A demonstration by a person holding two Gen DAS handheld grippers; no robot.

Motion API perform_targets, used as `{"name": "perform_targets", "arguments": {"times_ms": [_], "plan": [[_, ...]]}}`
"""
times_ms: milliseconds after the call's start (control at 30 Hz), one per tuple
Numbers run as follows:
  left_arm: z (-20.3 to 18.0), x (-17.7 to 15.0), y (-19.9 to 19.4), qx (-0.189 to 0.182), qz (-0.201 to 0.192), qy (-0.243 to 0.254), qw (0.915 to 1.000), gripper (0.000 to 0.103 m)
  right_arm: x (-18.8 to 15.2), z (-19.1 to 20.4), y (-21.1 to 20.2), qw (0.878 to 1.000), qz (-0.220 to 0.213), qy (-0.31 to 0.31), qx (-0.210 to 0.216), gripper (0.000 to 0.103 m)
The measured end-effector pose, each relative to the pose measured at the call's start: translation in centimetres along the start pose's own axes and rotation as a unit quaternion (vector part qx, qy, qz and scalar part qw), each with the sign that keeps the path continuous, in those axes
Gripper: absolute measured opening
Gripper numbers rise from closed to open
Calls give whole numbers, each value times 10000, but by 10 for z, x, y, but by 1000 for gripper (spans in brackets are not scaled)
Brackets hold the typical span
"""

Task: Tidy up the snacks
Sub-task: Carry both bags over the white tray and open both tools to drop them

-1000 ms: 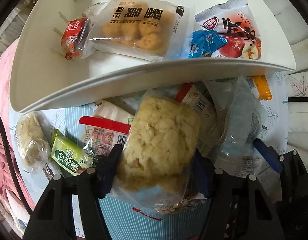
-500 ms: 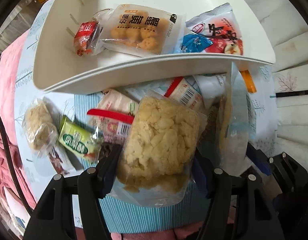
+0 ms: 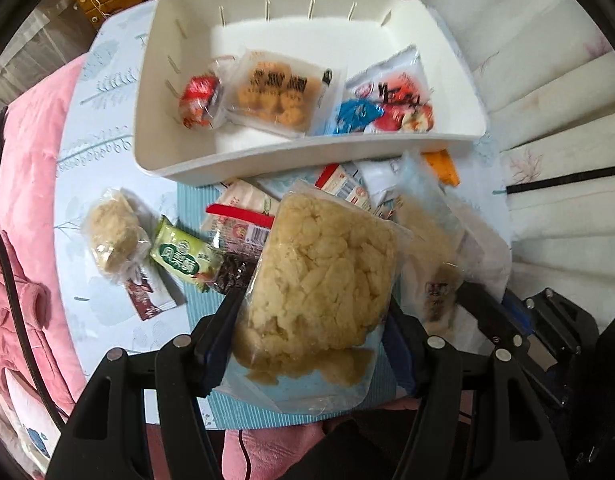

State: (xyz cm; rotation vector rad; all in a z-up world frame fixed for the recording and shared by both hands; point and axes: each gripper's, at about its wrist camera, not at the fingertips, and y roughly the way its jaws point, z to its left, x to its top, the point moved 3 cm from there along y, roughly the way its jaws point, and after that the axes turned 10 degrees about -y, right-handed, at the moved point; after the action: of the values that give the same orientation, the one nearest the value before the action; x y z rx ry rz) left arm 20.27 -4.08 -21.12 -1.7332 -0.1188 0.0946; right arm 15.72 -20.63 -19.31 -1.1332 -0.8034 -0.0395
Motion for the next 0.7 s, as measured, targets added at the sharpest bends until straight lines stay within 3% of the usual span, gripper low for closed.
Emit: {"name": "perform_targets", "arguments": {"times_ms": [333,700], "plan": [[-2,21,-40,1,-426,-135,9990,64,41,17,-24,9985,-398,-152,332,3],[7,60,-65,6,-898,-258,9956,64,99,5,-27,9949,-965,-236,174,3]]}}
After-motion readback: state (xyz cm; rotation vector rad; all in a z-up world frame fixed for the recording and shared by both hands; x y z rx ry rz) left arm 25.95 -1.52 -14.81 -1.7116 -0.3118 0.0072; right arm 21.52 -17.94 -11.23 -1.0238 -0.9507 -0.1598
